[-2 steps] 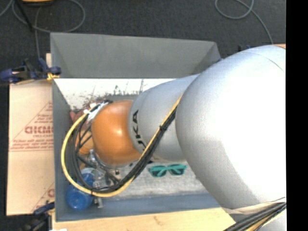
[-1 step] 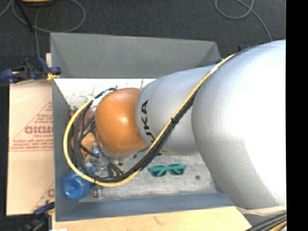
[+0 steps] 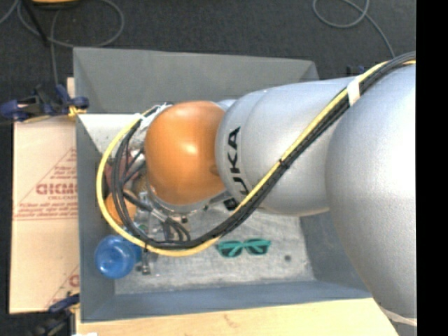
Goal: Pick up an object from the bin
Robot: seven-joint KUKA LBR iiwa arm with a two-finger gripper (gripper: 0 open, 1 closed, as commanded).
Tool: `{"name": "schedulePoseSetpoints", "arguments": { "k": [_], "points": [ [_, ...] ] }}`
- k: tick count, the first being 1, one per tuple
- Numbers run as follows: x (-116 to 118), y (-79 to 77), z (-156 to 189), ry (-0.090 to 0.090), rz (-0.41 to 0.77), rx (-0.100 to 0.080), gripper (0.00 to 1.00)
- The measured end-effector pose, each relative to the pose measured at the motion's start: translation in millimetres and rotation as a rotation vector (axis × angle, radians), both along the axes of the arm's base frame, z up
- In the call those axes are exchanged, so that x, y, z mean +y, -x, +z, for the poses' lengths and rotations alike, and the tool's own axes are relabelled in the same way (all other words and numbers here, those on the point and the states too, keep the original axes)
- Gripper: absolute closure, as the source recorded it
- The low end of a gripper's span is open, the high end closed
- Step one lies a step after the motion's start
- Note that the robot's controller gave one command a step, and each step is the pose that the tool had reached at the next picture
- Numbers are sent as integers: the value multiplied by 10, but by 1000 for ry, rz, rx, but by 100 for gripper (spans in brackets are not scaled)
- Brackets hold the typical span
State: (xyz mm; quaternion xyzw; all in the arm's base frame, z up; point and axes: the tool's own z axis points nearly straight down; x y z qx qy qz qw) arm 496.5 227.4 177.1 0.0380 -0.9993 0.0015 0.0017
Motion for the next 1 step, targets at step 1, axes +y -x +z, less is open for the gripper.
{"name": "schedulePoseSetpoints", "arguments": {
  "k": [1],
  "points": [
    [6,-61,560,-4,-103,-4,100]
  ]
}}
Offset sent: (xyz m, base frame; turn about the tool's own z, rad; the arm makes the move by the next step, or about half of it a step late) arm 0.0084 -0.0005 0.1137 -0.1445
